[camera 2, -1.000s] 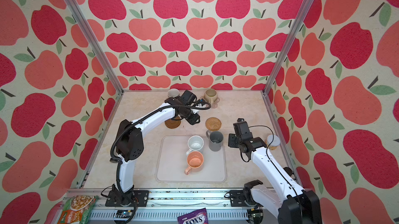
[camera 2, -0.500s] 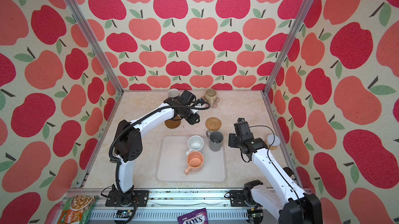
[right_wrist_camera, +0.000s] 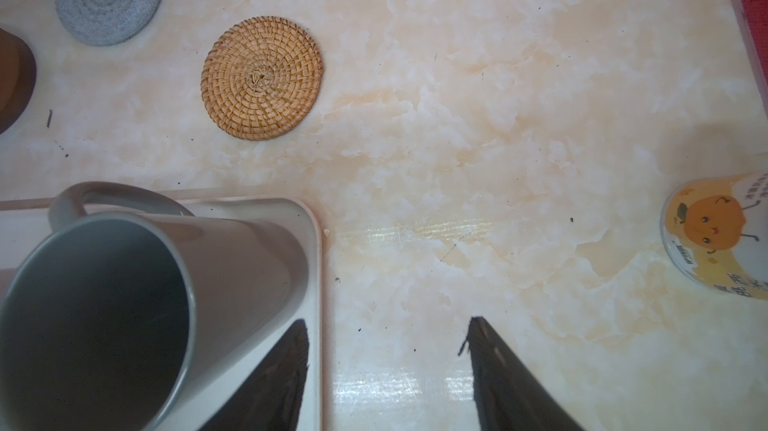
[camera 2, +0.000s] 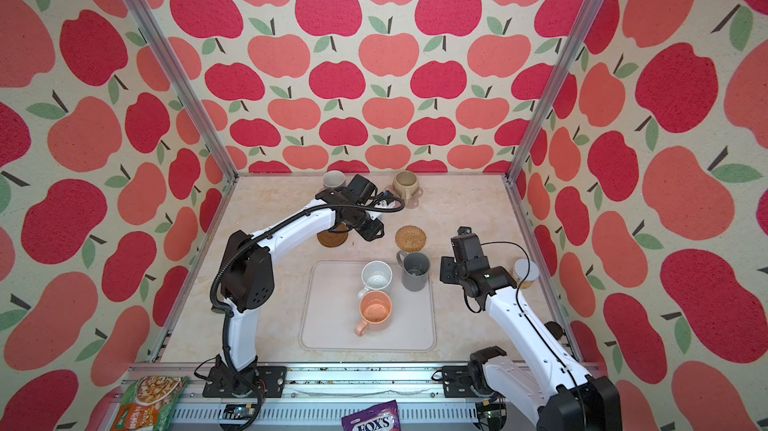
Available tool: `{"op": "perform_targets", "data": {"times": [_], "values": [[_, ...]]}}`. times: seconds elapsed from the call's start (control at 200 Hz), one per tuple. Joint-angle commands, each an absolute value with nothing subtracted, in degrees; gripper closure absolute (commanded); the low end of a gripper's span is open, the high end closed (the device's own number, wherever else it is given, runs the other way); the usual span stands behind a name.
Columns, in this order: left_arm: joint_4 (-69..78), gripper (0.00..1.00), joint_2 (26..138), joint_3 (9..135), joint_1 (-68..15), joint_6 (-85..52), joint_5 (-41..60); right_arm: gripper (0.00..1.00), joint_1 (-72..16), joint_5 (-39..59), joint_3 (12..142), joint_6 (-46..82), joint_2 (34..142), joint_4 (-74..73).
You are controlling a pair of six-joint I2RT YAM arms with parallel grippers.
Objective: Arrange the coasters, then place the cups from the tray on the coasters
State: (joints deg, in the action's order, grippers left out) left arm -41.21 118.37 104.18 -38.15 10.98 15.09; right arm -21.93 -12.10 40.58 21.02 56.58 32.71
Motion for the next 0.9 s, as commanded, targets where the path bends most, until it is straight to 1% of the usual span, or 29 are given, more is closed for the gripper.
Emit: {"op": "perform_targets", "data": {"times": [0.0, 0.605, 0.896], "values": [[-40.43, 0.59, 115.53, 103.45, -37.73, 10.13, 15.56, 0.36, -21.42, -12.61, 40.76, 19.95, 55.77, 33.9], [-38.58, 0.59, 113.9, 100.46, -37.27, 8.8, 16.72, 0.36, -21.44, -12.23, 42.18, 19.58, 56.0, 33.24], [-38.41, 0.6, 114.53, 99.49, -38.72, 8.7, 17.53, 0.36, -21.45, -11.3, 41.91, 20.19, 56.47, 32.39]]}}
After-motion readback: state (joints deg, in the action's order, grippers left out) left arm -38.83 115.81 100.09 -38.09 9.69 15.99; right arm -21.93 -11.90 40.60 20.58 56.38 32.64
